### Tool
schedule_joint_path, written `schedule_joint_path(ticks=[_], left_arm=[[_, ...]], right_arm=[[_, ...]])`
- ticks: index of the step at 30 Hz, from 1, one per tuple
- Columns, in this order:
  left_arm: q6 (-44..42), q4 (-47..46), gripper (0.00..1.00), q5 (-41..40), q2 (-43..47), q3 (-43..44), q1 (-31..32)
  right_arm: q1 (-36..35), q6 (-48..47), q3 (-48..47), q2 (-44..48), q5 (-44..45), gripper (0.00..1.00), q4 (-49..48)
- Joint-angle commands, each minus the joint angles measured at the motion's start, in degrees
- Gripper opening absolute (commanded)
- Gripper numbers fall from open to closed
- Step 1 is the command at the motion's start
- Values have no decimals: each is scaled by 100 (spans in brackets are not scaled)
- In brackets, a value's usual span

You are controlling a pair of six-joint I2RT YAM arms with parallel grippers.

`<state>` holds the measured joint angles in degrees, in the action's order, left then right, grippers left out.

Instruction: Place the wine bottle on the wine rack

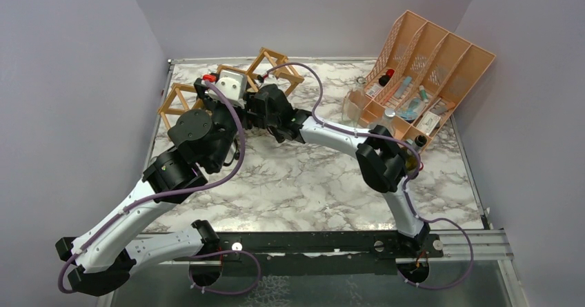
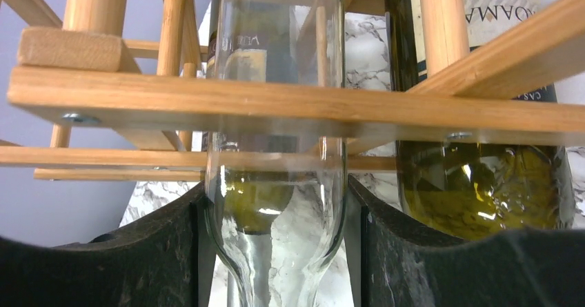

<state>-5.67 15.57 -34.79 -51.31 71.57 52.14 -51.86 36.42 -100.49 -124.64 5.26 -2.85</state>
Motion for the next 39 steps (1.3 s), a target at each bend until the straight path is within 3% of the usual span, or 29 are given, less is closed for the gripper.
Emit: schedule_joint_path(ticks=[1, 20, 30, 39], left_arm=[[-74, -26, 95, 66, 44, 136, -11], [-155, 110, 95, 121, -45, 429, -9], [-317, -64, 95, 66, -94, 1120, -10], [-256, -108, 94, 194, 1, 1465, -11]], right_arm=[[-26, 100, -437, -177, 201, 36, -118], [-16, -374, -24, 211, 252, 89, -503], [-14, -659, 1131, 1343, 129, 91, -878], [-335, -1388, 1662, 1859, -1343, 79, -1508]])
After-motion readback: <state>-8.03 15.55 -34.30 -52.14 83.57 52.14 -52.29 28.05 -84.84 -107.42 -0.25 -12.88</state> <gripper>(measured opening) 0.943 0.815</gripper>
